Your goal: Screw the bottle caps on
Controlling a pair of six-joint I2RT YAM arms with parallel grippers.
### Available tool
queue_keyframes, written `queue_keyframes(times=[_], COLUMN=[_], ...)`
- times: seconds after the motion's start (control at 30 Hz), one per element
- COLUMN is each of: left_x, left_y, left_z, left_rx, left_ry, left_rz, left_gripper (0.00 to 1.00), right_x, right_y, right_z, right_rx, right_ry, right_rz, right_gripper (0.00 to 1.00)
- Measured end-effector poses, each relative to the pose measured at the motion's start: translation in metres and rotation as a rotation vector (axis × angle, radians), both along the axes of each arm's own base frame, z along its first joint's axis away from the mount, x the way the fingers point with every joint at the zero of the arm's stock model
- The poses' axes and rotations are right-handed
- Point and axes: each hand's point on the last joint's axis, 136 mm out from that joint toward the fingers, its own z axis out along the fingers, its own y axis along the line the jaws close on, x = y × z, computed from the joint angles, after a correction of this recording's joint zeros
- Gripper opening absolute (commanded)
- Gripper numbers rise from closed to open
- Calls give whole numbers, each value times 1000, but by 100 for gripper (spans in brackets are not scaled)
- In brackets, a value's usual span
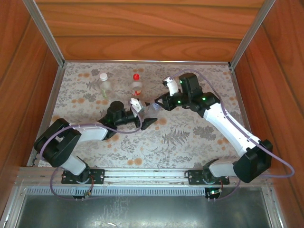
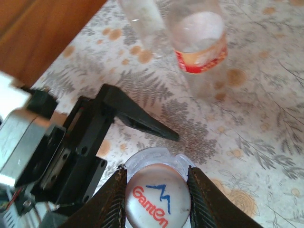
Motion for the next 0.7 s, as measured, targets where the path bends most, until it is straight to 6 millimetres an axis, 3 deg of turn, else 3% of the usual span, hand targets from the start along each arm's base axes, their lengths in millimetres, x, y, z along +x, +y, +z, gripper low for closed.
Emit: queue_keyframes(times=[0.27,0.5,0.7], left_x=[-33,-46,-45], left_y=[-7,-10,-9], left_z=[18,26,26], left_rx=[-72,-91,-92], left_ry=[110,152,149], left_rz=[-232,-322,-322], left_gripper=[89,65,48], right_x=[-33,-52,-53], right_y=[11,15,15], right_z=[17,25,27], right_rx=[70,108,111], right_ry=[-64,-81,-93], right_rz=[253,379,391], right_gripper=[20,19,21])
